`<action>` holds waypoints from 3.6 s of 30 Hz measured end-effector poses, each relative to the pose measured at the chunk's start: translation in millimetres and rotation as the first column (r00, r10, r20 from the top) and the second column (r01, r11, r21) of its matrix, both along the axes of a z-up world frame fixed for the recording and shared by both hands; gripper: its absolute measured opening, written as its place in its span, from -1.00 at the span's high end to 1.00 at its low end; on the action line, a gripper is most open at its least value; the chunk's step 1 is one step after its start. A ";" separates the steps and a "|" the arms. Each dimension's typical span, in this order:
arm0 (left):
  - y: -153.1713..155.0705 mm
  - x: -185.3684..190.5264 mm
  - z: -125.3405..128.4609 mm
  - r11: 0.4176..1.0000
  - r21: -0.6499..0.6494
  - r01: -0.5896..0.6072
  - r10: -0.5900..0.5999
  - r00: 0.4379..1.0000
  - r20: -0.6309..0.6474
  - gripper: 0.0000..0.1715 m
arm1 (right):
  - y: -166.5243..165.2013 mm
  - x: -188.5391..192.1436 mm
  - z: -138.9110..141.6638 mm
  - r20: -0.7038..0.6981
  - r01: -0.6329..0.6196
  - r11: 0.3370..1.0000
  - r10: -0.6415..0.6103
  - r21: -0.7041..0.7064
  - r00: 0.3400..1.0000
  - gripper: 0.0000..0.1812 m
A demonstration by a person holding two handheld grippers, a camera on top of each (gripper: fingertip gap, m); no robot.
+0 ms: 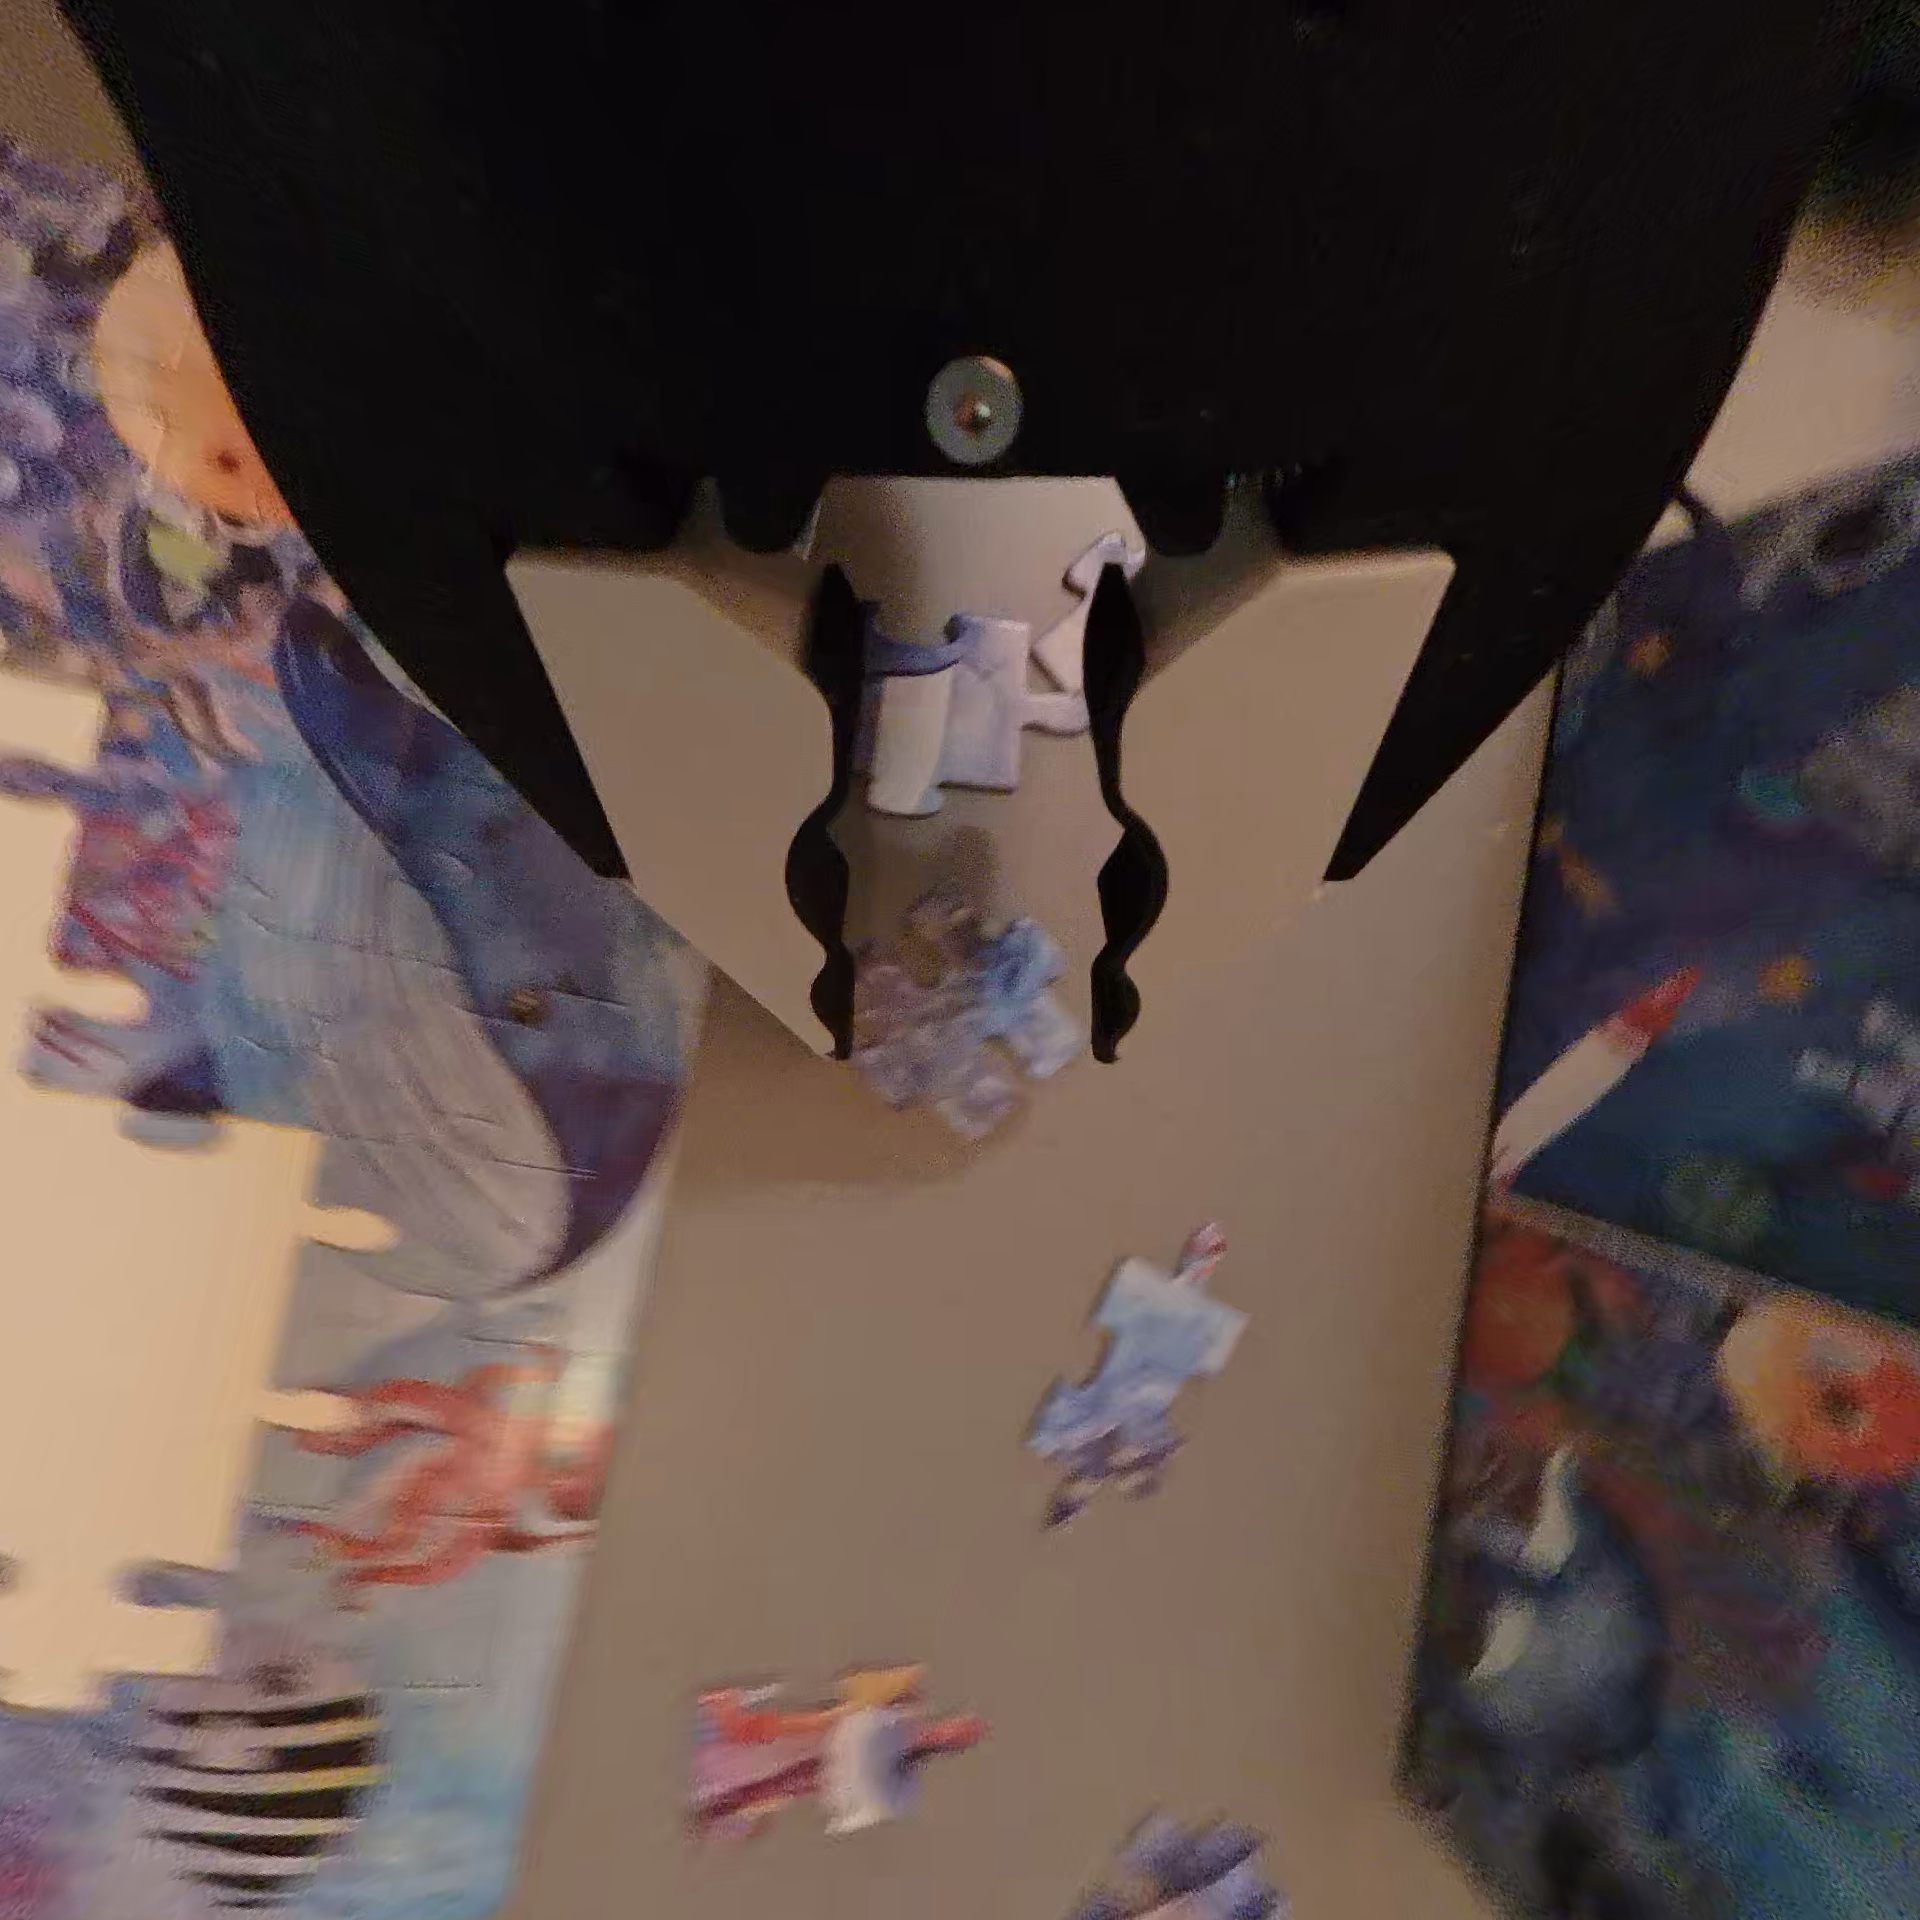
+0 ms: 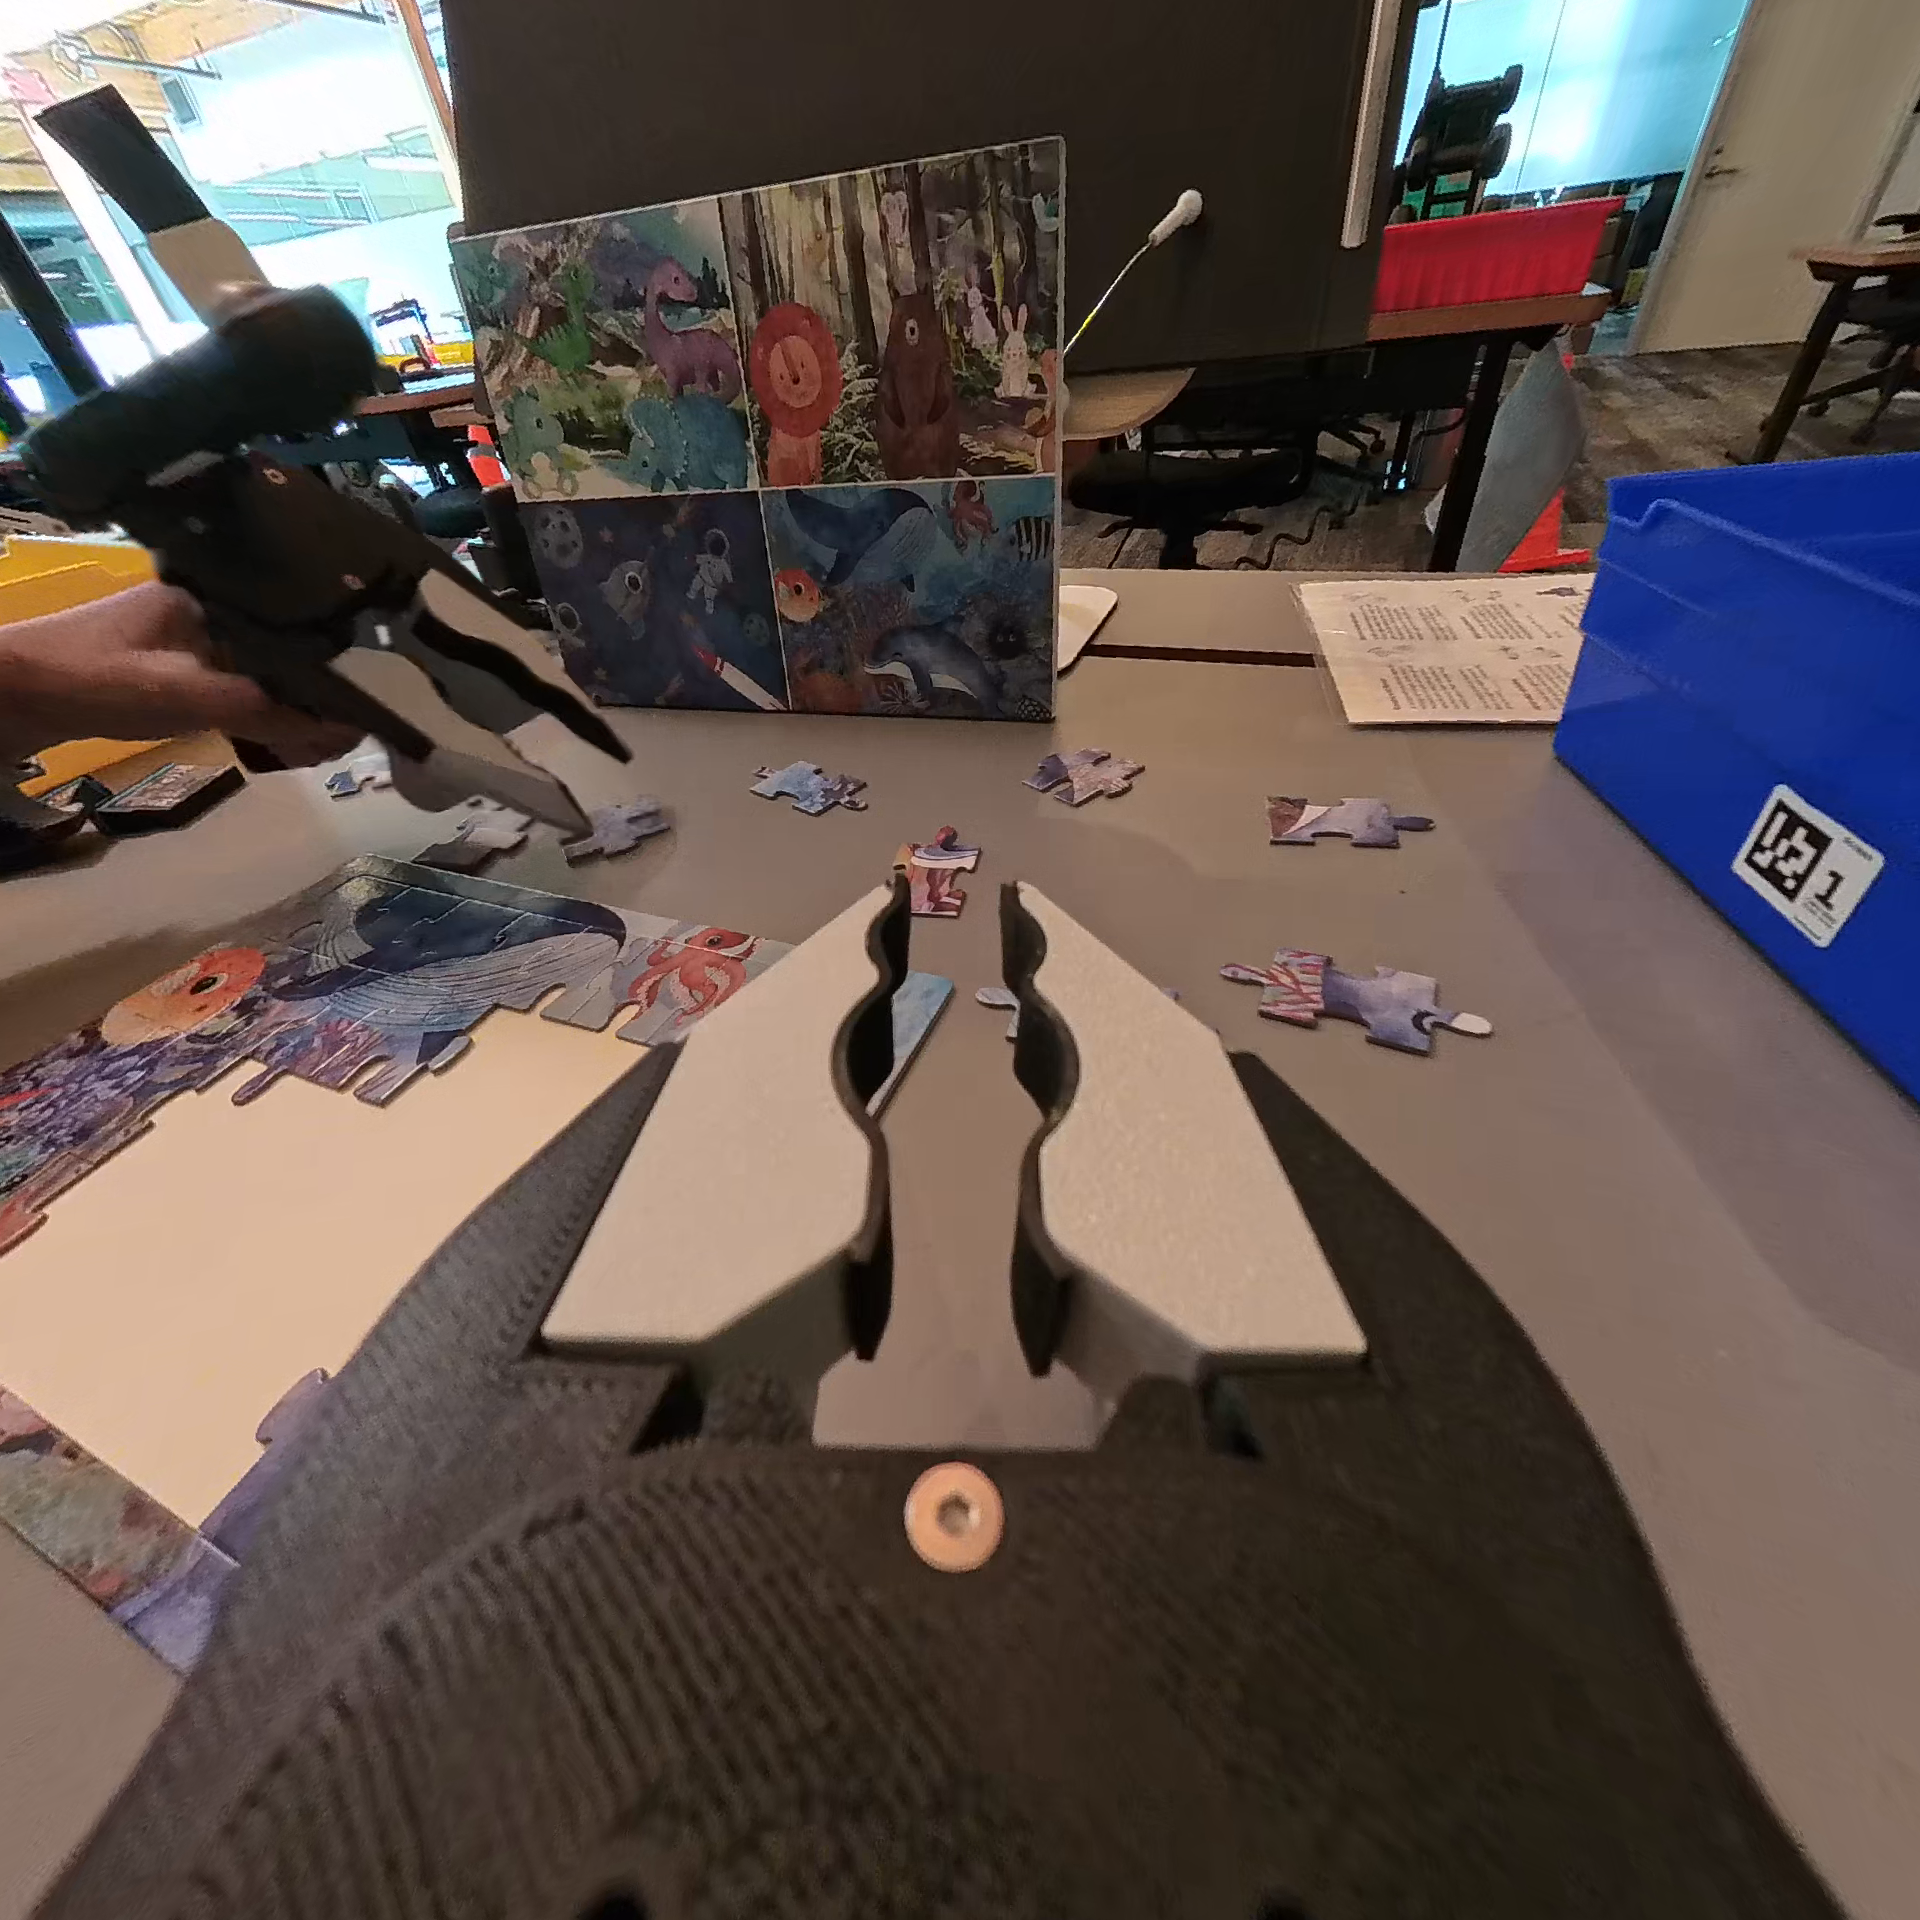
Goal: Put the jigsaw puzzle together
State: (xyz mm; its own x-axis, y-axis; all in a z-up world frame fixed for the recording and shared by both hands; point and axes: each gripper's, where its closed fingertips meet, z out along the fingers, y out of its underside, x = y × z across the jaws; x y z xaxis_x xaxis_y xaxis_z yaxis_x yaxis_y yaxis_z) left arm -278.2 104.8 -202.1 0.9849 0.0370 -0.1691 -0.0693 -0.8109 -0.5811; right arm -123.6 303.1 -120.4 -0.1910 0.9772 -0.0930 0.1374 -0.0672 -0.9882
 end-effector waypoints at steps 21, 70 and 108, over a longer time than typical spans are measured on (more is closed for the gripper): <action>-0.2 19.1 -4.1 0.950 0.058 -0.305 0.289 0.937 0.196 0.51 | -0.1 0.1 0.7 -0.002 0.001 1.000 -0.001 0.000 1.000 0.83; 90.5 166.3 50.0 0.893 0.410 -0.184 -0.050 0.866 0.497 0.53 | -101.2 1.8 -33.5 -0.058 0.005 0.319 0.155 0.948 0.986 1.00; 75.0 147.8 98.6 0.688 0.572 -0.446 -0.372 0.461 0.806 1.00 | -104.9 30.7 36.1 -0.403 0.034 0.796 0.269 0.605 0.875 0.67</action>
State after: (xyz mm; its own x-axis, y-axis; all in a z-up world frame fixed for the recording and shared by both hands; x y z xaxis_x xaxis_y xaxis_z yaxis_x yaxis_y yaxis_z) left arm -130.5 179.8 -103.5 0.5672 -0.2351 0.7893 0.7755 -0.1703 -0.6080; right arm -92.9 198.2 -84.3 -0.1790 0.7768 0.6038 -0.3599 0.5195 -0.7750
